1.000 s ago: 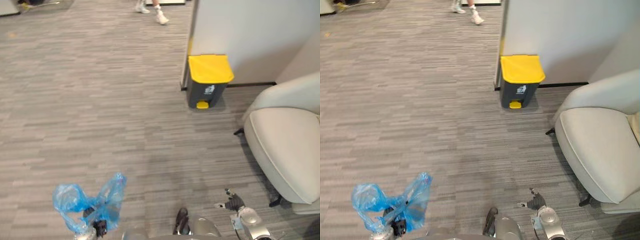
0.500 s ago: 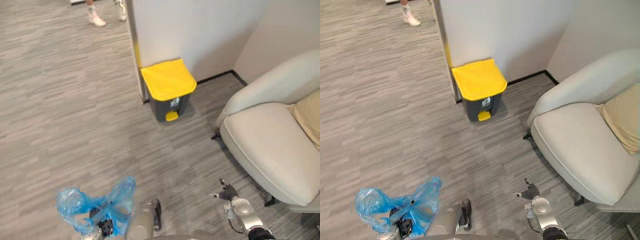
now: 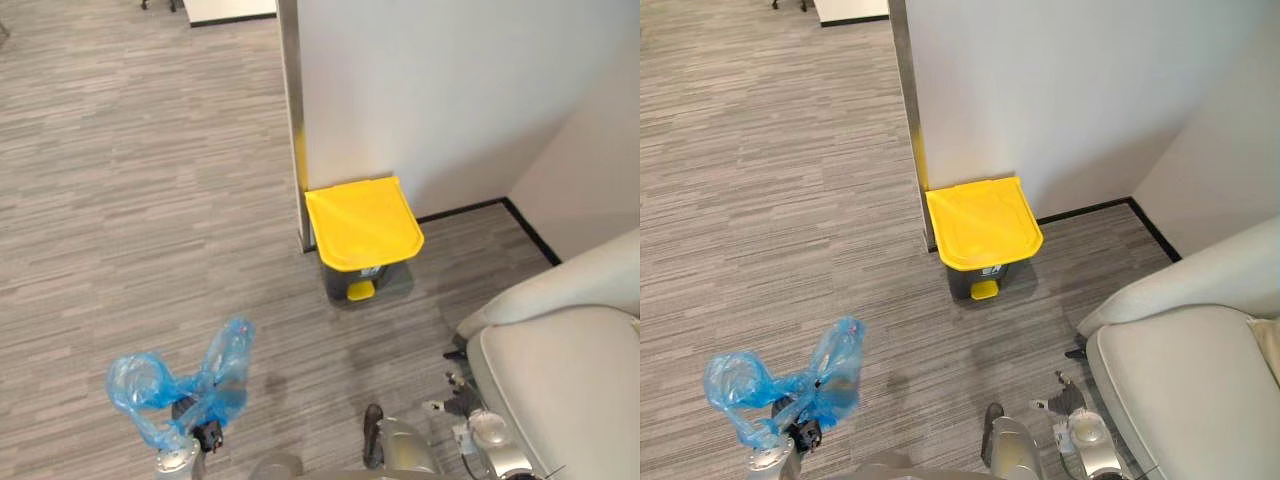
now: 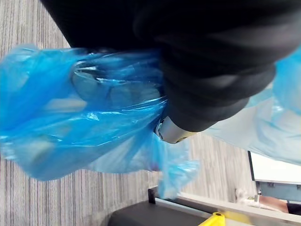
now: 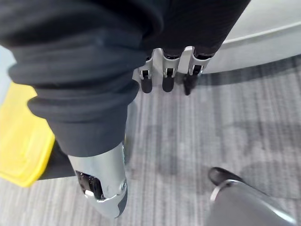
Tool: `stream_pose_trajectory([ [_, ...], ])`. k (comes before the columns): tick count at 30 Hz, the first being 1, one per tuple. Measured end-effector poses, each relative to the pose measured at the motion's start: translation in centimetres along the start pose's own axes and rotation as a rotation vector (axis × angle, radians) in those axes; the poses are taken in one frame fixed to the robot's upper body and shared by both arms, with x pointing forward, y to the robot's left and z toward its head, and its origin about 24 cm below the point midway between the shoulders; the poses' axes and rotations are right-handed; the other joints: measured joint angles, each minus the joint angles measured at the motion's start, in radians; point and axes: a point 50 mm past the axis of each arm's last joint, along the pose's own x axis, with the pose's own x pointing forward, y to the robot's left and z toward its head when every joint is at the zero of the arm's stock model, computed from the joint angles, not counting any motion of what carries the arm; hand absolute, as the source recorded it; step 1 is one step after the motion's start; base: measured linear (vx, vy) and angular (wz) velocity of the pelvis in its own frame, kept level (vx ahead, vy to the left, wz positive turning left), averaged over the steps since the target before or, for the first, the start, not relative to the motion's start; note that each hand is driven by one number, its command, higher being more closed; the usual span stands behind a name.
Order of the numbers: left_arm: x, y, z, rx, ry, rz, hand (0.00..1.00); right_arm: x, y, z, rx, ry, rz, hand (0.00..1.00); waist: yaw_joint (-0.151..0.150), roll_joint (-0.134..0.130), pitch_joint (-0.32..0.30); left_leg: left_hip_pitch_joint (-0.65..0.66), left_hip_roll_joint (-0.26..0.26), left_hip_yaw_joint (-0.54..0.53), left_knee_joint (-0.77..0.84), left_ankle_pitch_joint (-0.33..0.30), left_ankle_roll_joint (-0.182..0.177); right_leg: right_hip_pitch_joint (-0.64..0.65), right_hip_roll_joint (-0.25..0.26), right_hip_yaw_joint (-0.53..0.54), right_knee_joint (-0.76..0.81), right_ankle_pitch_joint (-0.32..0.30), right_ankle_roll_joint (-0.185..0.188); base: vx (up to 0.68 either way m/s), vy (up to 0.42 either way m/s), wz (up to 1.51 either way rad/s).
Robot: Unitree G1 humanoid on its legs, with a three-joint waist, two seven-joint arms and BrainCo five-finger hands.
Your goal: Gather rubbish on tea table into small bin, then transfer packed bag to large trash can.
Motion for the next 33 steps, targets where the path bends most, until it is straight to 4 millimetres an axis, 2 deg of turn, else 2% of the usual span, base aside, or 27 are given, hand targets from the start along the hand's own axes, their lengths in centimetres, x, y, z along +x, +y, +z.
stream_pose_trajectory([
  [1, -0.1, -0.1, -0.1, 0.003, 0.002, -0.006, 1.00, 0.1, 0.1, 0.3, 0.006, -0.012, -0.001, 0.00, 0.002, -0.009, 0.000, -0.043, -0.007, 0.027, -0.085, -0.005, 0.009, 0.047, -0.014, 0.001, -0.043, -0.007, 0.004, 0.47, 0.067, 0.01],
  [3, 0.0, -0.1, 0.1, 0.003, -0.005, -0.007, 1.00, 0.1, -0.3, 0.7, 0.013, -0.028, -0.016, 0.00, 0.009, 0.001, -0.004, -0.085, -0.010, 0.065, -0.285, 0.003, 0.000, 0.089, -0.025, 0.002, -0.074, -0.012, 0.028, 0.45, 0.136, -0.12],
  [4, -0.1, -0.1, 0.1, 0.003, -0.007, -0.006, 1.00, 0.0, -0.7, 0.6, 0.026, -0.029, -0.032, 0.00, 0.027, 0.031, -0.018, -0.075, -0.009, 0.069, -0.489, 0.076, -0.030, 0.100, -0.017, 0.010, -0.073, -0.026, 0.054, 0.37, 0.205, -0.37],
  [5, 0.0, 0.2, 0.0, 0.009, 0.000, 0.000, 1.00, -0.1, -0.7, 0.3, 0.048, -0.015, -0.040, 0.00, 0.027, 0.038, -0.027, -0.064, -0.011, 0.074, -0.545, 0.158, 0.047, 0.112, -0.013, 0.027, -0.055, -0.064, 0.082, 0.36, 0.213, -0.32],
  [7, 0.0, 0.3, 0.0, 0.011, 0.005, 0.003, 1.00, -0.2, -0.5, 0.3, 0.051, -0.017, -0.036, 0.00, 0.022, 0.016, -0.035, -0.007, -0.049, 0.110, -0.584, 0.117, 0.055, 0.092, -0.059, 0.051, 0.040, -0.069, 0.087, 0.38, 0.216, -0.25],
  [9, -0.1, 0.1, -0.1, 0.016, 0.009, -0.008, 1.00, -0.1, -0.3, 0.4, 0.054, -0.021, -0.030, 0.00, 0.022, 0.005, -0.035, 0.071, -0.080, 0.152, -0.621, 0.082, 0.064, 0.035, -0.102, 0.075, 0.221, -0.060, 0.130, 0.37, 0.217, -0.50],
  [10, -0.2, 0.2, -0.4, 0.020, 0.016, -0.007, 1.00, -0.1, 0.1, 0.6, 0.062, -0.025, -0.021, 0.00, 0.020, 0.002, -0.034, 0.134, -0.092, 0.178, -0.639, 0.058, 0.075, -0.034, -0.131, 0.095, 0.405, -0.025, 0.178, 0.30, 0.164, -0.39],
  [11, -0.3, 0.3, -0.4, 0.025, 0.018, -0.004, 1.00, -0.1, 0.4, 0.5, 0.065, -0.022, -0.016, 0.00, 0.019, 0.000, -0.035, 0.155, -0.099, 0.178, -0.647, 0.051, 0.076, -0.055, -0.135, 0.096, 0.464, -0.021, 0.184, 0.36, 0.160, -0.12],
  [12, -0.2, 0.7, 0.0, 0.041, 0.001, -0.001, 1.00, -0.4, 1.1, 0.1, 0.076, -0.009, -0.002, 0.00, -0.008, -0.012, -0.041, 0.200, -0.111, 0.180, -0.675, 0.044, 0.075, -0.106, -0.145, 0.082, 0.557, -0.035, 0.162, 0.31, 0.070, 0.14],
  [14, 0.0, 0.8, 0.5, 0.050, -0.018, 0.002, 1.00, -0.4, 1.2, 0.0, 0.078, -0.008, 0.003, 0.00, -0.018, -0.013, -0.042, 0.233, -0.112, 0.178, -0.702, 0.041, 0.074, -0.155, -0.145, 0.053, 0.570, -0.050, 0.139, 0.31, 0.022, 0.11],
  [15, 0.2, 0.9, 0.8, 0.052, -0.027, 0.003, 1.00, -0.4, 1.1, 0.1, 0.078, -0.010, 0.001, 0.00, -0.027, -0.016, -0.044, 0.247, -0.110, 0.174, -0.711, 0.042, 0.073, -0.178, -0.145, 0.031, 0.554, -0.057, 0.130, 0.24, -0.014, 0.17],
  [16, 0.4, 1.0, 1.2, 0.058, -0.041, 0.005, 1.00, -0.4, 1.0, 0.0, 0.078, -0.008, -0.003, 0.00, -0.034, -0.006, -0.038, 0.266, -0.106, 0.165, -0.721, 0.042, 0.072, -0.191, -0.142, 0.006, 0.498, -0.058, 0.131, 0.31, -0.046, 0.19],
  [17, 0.5, 1.1, 1.5, 0.057, -0.054, 0.010, 1.00, -0.4, 1.1, -0.5, 0.077, 0.009, -0.002, 0.00, -0.033, -0.013, -0.042, 0.285, -0.101, 0.159, -0.719, 0.042, 0.069, -0.189, -0.123, -0.016, 0.379, -0.051, 0.121, 0.35, -0.103, 0.21],
  [18, 0.5, 1.6, 1.6, 0.057, -0.055, 0.028, 1.00, -0.5, 1.2, -0.9, 0.078, 0.029, 0.004, 0.00, -0.033, -0.026, -0.048, 0.304, -0.113, 0.142, -0.718, 0.039, 0.059, -0.161, -0.110, -0.020, 0.214, 0.032, 0.065, 0.35, -0.127, 0.21],
  [19, 0.5, 1.9, 1.7, 0.062, -0.058, 0.035, 1.00, -0.6, 1.3, -1.4, 0.077, 0.048, 0.007, 0.00, -0.033, -0.048, -0.055, 0.320, -0.133, 0.123, -0.717, 0.028, 0.040, -0.151, -0.111, -0.024, 0.127, 0.108, 0.047, 0.29, -0.136, 0.24],
  [20, 0.6, 1.7, 1.5, 0.061, -0.050, 0.033, 1.00, -0.6, 1.0, -1.7, 0.071, 0.058, 0.002, 0.00, -0.032, -0.053, -0.064, 0.332, -0.132, 0.110, -0.717, 0.016, 0.022, -0.139, -0.115, -0.038, 0.126, 0.084, 0.057, 0.24, -0.128, 0.09],
  [22, 0.4, 1.1, 0.8, 0.036, -0.026, 0.028, 1.00, -0.5, 0.2, -1.9, 0.072, 0.069, -0.023, 0.00, -0.030, -0.003, -0.085, 0.333, -0.102, 0.092, -0.730, 0.013, 0.015, -0.094, -0.083, -0.048, 0.042, 0.083, 0.057, 0.27, -0.114, -0.06],
  [25, 0.3, 0.6, -0.4, 0.024, 0.023, 0.020, 1.00, -0.3, -0.5, -2.1, 0.057, 0.083, -0.034, 0.00, -0.030, 0.026, -0.098, 0.351, -0.092, 0.085, -0.771, 0.019, 0.006, -0.064, -0.049, -0.047, -0.034, 0.093, 0.050, 0.24, -0.085, -0.15],
  [29, 0.0, 0.2, -2.0, 0.031, 0.092, 0.007, 1.00, -0.8, -1.7, -3.6, 0.046, 0.128, -0.064, 0.00, -0.034, 0.022, -0.110, 0.379, -0.091, 0.073, -0.752, 0.025, -0.004, 0.007, -0.039, -0.040, -0.112, 0.108, 0.060, 0.17, -0.006, -0.09],
  [31, -0.1, 0.3, -2.3, 0.037, 0.101, 0.005, 1.00, -0.9, -2.2, -4.0, 0.041, 0.143, -0.085, 0.00, -0.031, 0.016, -0.113, 0.343, -0.109, 0.058, -0.679, 0.033, -0.015, 0.021, -0.058, -0.024, -0.152, 0.136, 0.064, 0.11, 0.086, -0.18],
  [32, -0.1, 0.4, -2.4, 0.047, 0.104, 0.007, 1.00, -0.8, -2.2, -3.9, 0.055, 0.144, -0.095, 0.00, -0.030, -0.013, -0.104, 0.295, -0.125, 0.045, -0.640, 0.002, -0.003, 0.027, -0.095, -0.011, -0.170, 0.146, 0.074, 0.05, 0.095, -0.13],
  [33, -0.2, 0.4, -2.6, 0.048, 0.113, 0.005, 1.00, -0.8, -2.4, -4.0, 0.056, 0.148, -0.100, 0.00, -0.034, -0.003, -0.110, 0.305, -0.129, 0.035, -0.725, 0.011, 0.000, 0.032, -0.099, -0.014, -0.181, 0.156, 0.079, 0.06, 0.130, -0.16],
])
